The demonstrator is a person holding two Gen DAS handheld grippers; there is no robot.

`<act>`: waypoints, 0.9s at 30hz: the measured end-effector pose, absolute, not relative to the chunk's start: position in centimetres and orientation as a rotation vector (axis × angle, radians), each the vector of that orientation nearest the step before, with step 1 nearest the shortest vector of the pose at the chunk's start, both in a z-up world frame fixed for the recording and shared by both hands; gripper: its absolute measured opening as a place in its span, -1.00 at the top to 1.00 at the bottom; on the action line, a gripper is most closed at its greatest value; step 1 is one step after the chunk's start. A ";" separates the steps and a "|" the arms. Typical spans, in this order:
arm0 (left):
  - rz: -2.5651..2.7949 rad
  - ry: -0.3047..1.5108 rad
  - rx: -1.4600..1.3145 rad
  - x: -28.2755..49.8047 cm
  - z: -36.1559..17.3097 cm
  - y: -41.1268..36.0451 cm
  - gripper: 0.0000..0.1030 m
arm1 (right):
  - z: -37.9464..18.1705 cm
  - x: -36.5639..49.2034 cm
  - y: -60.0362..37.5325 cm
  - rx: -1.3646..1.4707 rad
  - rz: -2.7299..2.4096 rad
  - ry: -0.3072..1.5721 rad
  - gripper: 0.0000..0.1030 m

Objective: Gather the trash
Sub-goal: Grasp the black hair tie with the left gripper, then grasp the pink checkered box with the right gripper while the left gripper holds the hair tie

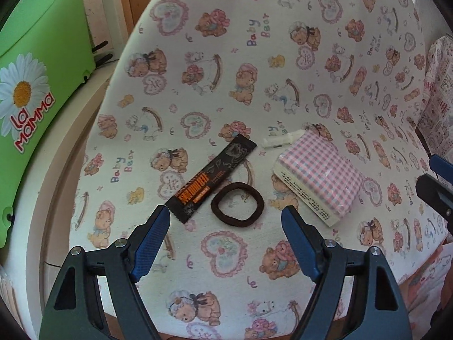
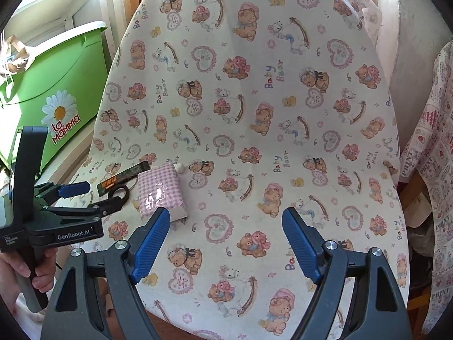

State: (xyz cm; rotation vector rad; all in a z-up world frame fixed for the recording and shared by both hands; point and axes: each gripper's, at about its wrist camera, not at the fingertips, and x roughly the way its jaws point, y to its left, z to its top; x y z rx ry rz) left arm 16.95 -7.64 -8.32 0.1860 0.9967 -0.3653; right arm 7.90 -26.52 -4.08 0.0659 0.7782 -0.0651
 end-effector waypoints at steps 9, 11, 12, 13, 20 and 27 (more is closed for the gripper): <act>-0.369 0.970 0.203 17.1 -8.5 -8.7 0.65 | -4.3 8.7 -27.1 0.088 -0.086 0.785 -0.61; -0.377 0.979 0.178 17.1 -8.4 -8.5 0.86 | -4.3 8.7 -27.1 0.089 -0.085 0.786 -0.61; -0.384 0.984 0.166 17.2 -8.3 -8.4 0.86 | -4.3 8.7 -27.1 0.091 -0.086 0.787 -0.62; -0.383 0.983 0.158 17.1 -8.2 -8.2 0.86 | -4.4 8.7 -27.1 0.093 -0.086 0.788 -0.62; -0.381 0.919 0.085 15.2 -5.7 -6.5 0.86 | -4.3 8.3 -27.0 0.098 -0.081 0.778 -0.61; -0.304 0.845 0.092 13.8 -3.6 -5.2 0.86 | -4.3 8.9 -25.9 0.104 -0.045 0.772 -0.62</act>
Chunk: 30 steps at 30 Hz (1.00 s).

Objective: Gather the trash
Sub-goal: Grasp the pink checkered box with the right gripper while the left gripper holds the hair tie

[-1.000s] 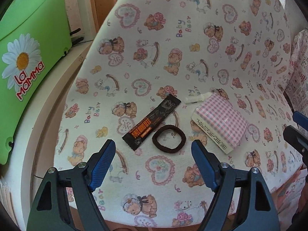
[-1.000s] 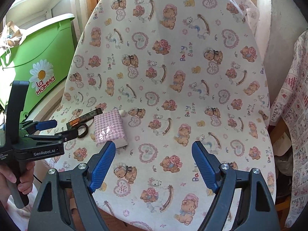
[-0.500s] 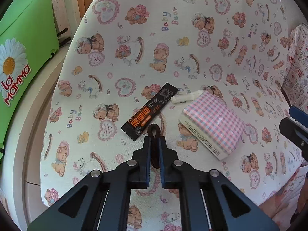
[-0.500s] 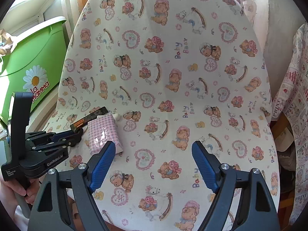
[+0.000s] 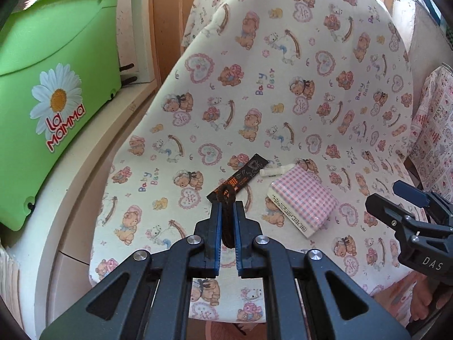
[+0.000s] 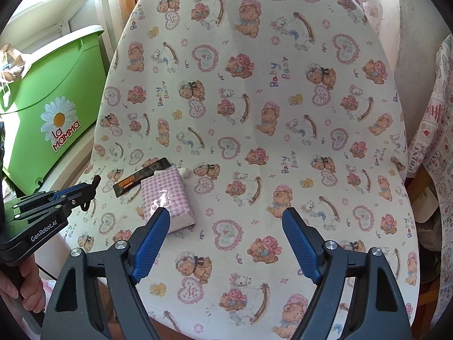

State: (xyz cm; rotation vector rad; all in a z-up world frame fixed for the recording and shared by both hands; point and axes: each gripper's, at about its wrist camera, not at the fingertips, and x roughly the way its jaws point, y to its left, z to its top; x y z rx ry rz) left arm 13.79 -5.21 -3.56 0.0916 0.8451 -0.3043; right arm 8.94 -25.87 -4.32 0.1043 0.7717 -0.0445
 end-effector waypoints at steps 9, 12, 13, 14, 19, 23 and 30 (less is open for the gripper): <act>-0.252 0.838 0.121 14.1 -3.9 -5.3 0.85 | -5.1 13.1 -22.5 0.038 0.052 0.815 -0.62; -0.245 0.845 0.116 14.4 -4.1 -5.1 0.85 | -6.3 13.7 -22.0 0.057 0.090 0.857 -0.62; -0.242 0.846 0.116 14.5 -4.2 -5.0 0.85 | -6.6 13.9 -21.8 0.051 0.093 0.865 -0.62; -0.240 0.848 0.117 14.5 -4.2 -5.0 0.85 | -6.9 14.0 -21.6 0.042 0.094 0.871 -0.62; -0.240 0.869 0.095 14.7 -4.4 -4.8 0.85 | -8.0 14.5 -21.3 0.027 0.067 0.884 -0.62; -0.240 0.878 0.085 14.7 -4.5 -4.8 0.85 | -8.3 14.3 -21.5 0.064 0.047 0.871 -0.62; -0.234 0.885 0.079 14.5 -4.5 -4.7 0.85 | -8.3 13.8 -21.4 0.062 0.103 0.855 -0.17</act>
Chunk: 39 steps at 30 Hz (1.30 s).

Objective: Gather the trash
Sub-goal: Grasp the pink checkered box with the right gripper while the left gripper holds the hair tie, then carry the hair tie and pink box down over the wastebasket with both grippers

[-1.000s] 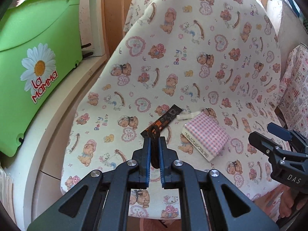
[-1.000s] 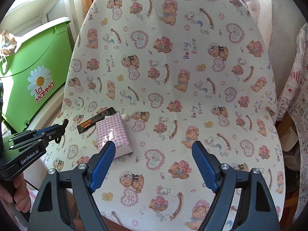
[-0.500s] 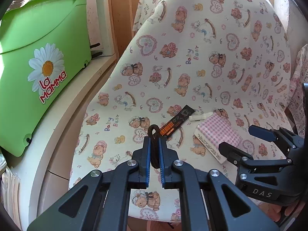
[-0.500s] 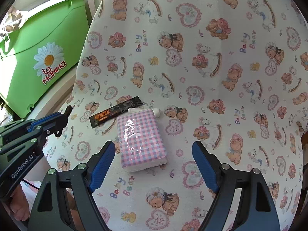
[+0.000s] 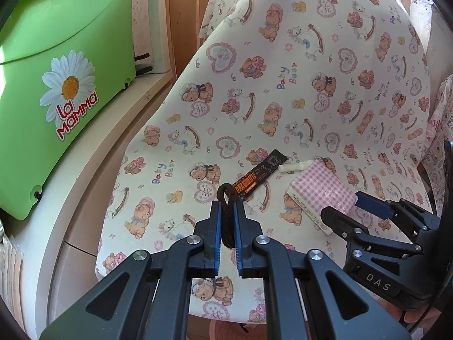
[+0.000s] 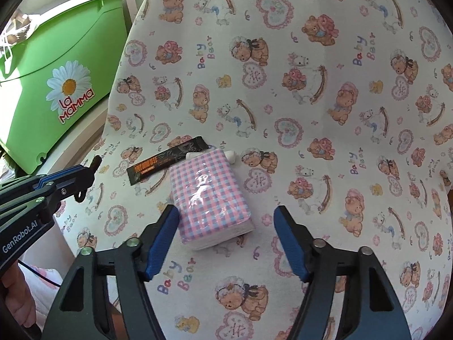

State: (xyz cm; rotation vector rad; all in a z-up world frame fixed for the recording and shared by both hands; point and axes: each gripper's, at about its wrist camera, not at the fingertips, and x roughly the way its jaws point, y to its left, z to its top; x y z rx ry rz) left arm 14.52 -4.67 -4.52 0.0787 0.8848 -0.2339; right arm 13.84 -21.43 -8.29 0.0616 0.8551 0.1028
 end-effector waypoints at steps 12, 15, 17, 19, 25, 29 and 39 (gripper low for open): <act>-0.233 0.881 0.084 14.1 -4.4 -4.2 0.85 | -7.7 12.0 -21.5 0.055 0.125 0.855 0.02; -0.224 0.868 0.125 13.9 -4.7 -4.4 0.85 | -7.4 11.6 -22.0 0.054 0.100 0.847 0.04; -0.214 0.867 0.143 13.8 -5.1 -4.4 0.85 | -7.3 11.3 -22.4 0.059 0.088 0.846 0.04; -0.226 0.872 0.126 13.6 -5.1 -4.2 0.85 | -7.1 11.0 -23.0 0.077 0.069 0.843 0.04; -0.233 0.845 0.095 12.0 -4.7 -3.7 0.85 | -6.5 9.9 -24.3 0.120 0.009 0.808 0.04; -0.232 0.880 0.012 10.6 -5.3 -3.0 0.85 | -6.5 9.1 -24.6 0.093 -0.113 0.775 0.04; -0.252 0.843 0.012 6.8 -3.9 -2.0 0.85 | -4.5 5.5 -24.5 0.144 -0.043 0.745 0.04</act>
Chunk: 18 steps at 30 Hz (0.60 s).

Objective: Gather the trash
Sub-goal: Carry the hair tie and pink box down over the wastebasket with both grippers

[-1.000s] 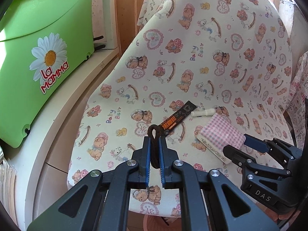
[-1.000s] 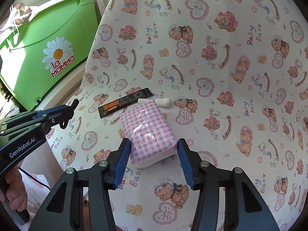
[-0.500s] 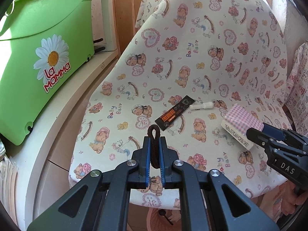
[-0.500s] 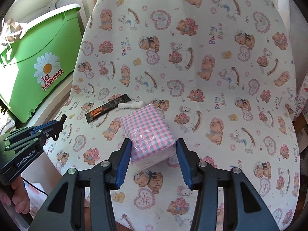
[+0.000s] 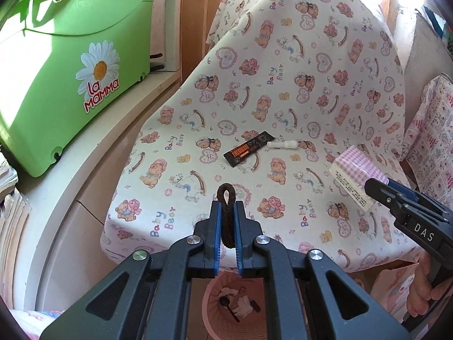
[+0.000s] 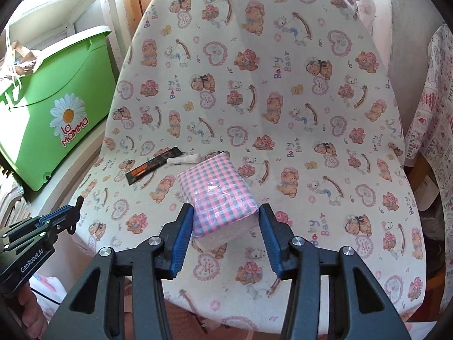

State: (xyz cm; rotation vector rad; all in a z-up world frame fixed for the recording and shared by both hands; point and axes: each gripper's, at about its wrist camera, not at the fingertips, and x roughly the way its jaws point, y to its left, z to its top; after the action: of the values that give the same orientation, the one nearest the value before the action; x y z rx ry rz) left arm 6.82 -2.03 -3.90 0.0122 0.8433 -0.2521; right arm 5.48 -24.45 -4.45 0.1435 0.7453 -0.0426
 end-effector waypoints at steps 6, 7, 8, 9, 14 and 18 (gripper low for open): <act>-0.288 0.905 0.001 5.3 -4.2 -1.7 0.85 | -2.5 2.3 -22.2 0.094 0.035 0.701 0.04; -0.299 0.917 0.003 5.3 -4.3 -1.9 0.85 | -2.3 1.8 -21.9 0.101 0.049 0.699 0.04; -0.301 0.925 0.006 5.2 -4.4 -2.1 0.85 | -2.2 1.3 -21.7 0.113 0.063 0.702 0.04; -0.297 0.933 0.009 5.2 -4.5 -2.1 0.85 | -2.2 0.8 -21.5 0.125 0.070 0.706 0.04; -0.333 1.005 -0.013 4.3 -5.5 -2.2 0.85 | -2.8 -1.7 -21.6 0.180 0.087 0.745 0.04; -0.336 1.092 0.002 3.8 -7.3 -2.7 0.85 | -4.3 -3.1 -20.8 0.133 0.126 0.832 0.04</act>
State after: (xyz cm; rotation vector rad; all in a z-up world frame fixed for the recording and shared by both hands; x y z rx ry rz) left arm 3.79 -2.72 -7.26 0.0016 1.0921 -0.3360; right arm -3.08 -20.83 -4.30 0.1331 0.8315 0.1263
